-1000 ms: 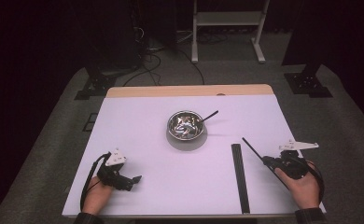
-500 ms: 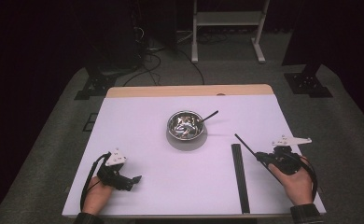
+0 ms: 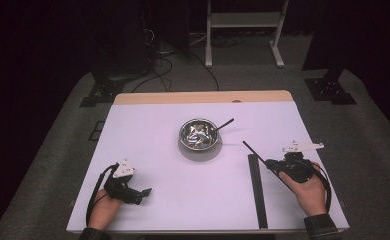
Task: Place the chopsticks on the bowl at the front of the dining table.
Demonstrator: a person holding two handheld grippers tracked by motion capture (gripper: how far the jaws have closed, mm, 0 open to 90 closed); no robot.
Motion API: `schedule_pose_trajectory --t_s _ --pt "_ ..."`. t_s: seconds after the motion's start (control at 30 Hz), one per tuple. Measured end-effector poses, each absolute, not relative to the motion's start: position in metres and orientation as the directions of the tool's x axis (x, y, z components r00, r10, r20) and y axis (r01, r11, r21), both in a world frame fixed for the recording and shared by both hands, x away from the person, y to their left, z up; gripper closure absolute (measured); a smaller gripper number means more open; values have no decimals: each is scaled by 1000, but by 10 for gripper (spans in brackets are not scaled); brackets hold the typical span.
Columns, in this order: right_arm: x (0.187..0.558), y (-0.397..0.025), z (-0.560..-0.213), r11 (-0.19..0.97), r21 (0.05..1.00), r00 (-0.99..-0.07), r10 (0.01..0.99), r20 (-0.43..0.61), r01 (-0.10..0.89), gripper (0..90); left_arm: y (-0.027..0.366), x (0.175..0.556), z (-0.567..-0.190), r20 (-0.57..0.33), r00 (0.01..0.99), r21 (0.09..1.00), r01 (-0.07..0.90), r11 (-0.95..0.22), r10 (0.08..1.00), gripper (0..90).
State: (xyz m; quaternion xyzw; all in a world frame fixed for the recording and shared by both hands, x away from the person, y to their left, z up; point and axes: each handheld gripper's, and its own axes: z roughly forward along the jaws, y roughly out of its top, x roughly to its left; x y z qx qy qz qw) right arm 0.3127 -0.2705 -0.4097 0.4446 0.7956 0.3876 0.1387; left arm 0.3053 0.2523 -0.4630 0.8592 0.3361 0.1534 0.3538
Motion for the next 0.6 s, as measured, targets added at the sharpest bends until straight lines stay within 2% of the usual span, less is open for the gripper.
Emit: schedule_pose_trajectory --t_s 0.6 --pt "322 -249 -400 318 756 -600 791 121 573 859 252 305 -463 26 727 711 469 -524 686 0"
